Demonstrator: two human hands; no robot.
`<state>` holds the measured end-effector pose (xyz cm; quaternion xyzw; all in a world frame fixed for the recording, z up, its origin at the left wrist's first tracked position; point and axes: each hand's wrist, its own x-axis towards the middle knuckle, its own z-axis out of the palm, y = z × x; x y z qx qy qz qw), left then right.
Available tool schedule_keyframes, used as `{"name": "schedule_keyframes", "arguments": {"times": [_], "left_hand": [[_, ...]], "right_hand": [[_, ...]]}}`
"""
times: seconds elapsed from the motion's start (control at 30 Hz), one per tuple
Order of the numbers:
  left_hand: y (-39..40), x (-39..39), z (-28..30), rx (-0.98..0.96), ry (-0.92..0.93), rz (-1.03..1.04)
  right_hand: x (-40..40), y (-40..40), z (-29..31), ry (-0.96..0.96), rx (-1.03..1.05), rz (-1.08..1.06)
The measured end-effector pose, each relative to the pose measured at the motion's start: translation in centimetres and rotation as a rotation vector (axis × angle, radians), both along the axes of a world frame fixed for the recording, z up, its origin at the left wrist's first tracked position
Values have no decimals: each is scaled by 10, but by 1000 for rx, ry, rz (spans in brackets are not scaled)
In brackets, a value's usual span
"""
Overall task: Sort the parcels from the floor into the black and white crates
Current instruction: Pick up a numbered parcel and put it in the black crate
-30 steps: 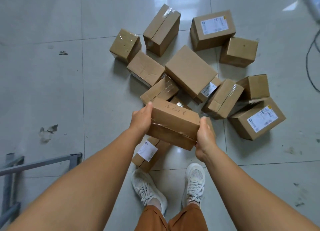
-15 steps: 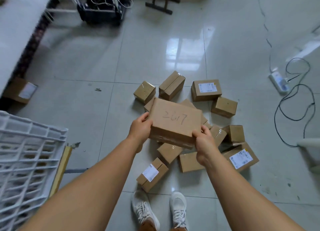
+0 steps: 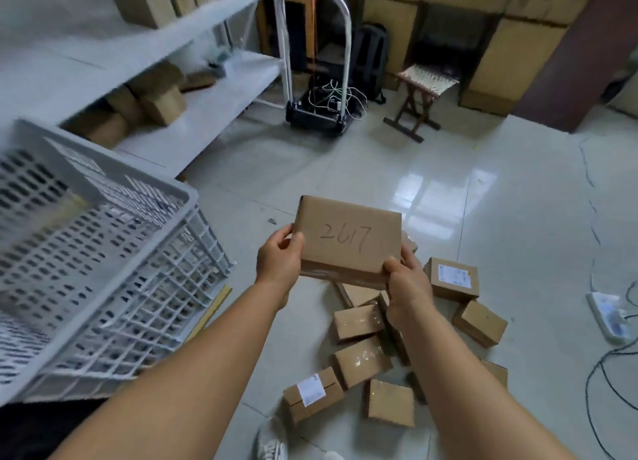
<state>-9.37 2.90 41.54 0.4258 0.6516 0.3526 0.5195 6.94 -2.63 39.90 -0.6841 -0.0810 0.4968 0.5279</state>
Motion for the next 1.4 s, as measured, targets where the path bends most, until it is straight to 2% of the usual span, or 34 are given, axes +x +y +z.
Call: {"name": "schedule_keyframes", "arguments": {"times": [0.33, 0.67, 1.0, 1.4], "left_hand": [[-36, -79, 95, 209, -5, 312], [-83, -194, 158, 341, 30, 607], [-144, -344, 175, 407, 58, 834], [-218, -491, 150, 248, 114, 1017]], "right_hand": [[-75, 12, 107, -40, 224, 221], [-200, 19, 166, -22, 352, 532], [-362, -12, 196, 7, 378, 763], [-534, -62, 173, -45, 273, 925]]}}
